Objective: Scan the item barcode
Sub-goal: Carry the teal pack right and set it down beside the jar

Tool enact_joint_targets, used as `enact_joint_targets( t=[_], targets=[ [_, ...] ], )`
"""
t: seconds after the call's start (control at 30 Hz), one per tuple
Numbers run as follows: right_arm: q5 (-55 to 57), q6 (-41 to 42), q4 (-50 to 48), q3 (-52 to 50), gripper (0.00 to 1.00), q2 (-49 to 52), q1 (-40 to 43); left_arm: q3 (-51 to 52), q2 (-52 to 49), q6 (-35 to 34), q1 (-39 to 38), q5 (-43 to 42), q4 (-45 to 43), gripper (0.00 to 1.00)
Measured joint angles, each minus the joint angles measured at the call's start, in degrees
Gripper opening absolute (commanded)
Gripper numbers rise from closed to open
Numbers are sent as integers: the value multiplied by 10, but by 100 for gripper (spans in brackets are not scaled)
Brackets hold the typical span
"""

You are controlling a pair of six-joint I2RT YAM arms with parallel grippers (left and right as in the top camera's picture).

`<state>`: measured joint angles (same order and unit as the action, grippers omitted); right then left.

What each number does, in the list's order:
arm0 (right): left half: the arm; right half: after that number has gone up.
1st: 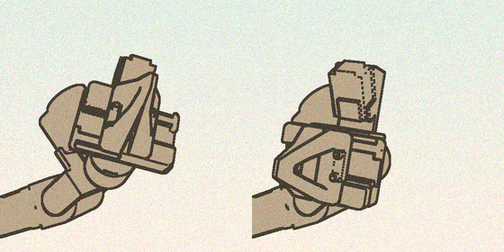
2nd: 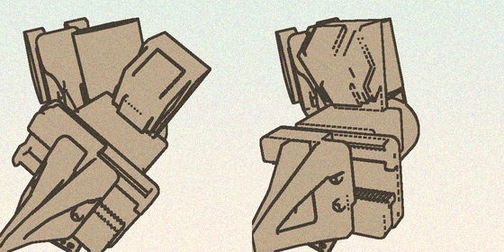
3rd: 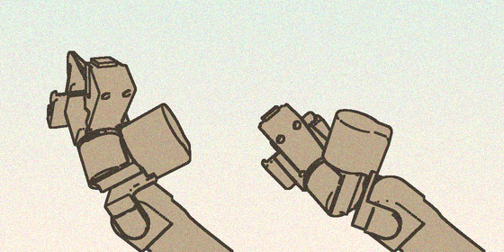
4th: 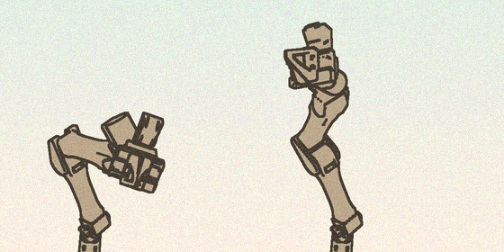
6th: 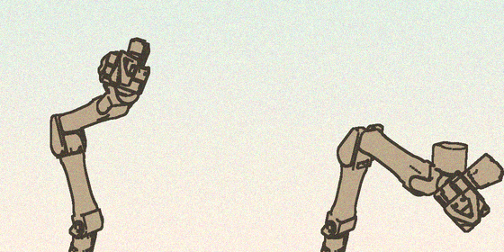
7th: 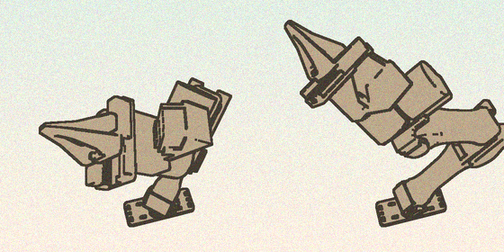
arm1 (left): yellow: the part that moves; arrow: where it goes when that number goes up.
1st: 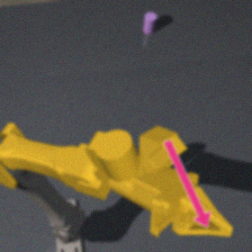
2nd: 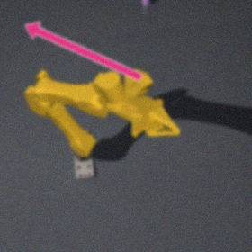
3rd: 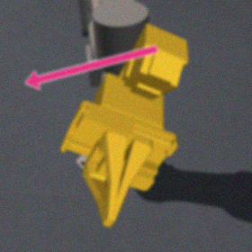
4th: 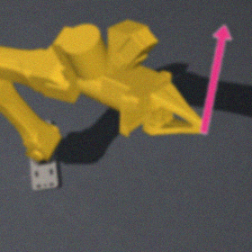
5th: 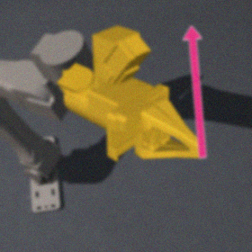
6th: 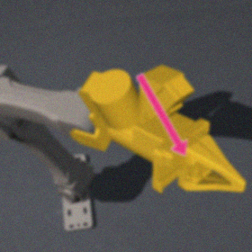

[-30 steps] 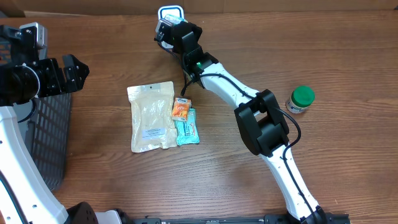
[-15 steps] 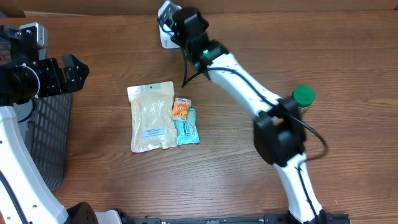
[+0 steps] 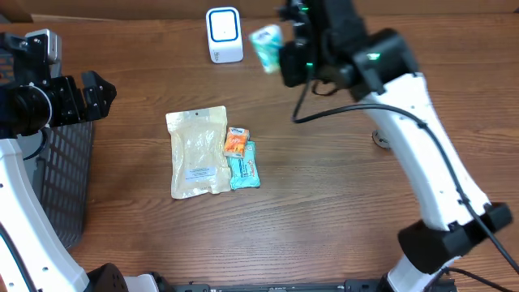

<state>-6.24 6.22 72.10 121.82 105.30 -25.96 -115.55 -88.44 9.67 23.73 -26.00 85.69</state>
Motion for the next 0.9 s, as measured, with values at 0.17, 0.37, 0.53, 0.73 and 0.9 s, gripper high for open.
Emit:
enact_joint_targets(
  t=[0.17, 0.37, 0.53, 0.73, 0.9],
  targets=[
    [-19, 58, 125, -18, 4, -3, 55, 0, 0, 0, 0, 0, 0, 100],
    [-24, 81, 105, -141, 4, -3, 111, 0, 0, 0, 0, 0, 0, 99],
    [-23, 88, -2, -289, 4, -1, 149, 0, 0, 0, 0, 0, 0, 100],
    [-7, 88, -95, -413, 4, 4, 183, 0, 0, 0, 0, 0, 0, 100],
    [7, 88, -126, -461, 17, 4, 187, 0, 0, 0, 0, 0, 0, 99]
  ],
)
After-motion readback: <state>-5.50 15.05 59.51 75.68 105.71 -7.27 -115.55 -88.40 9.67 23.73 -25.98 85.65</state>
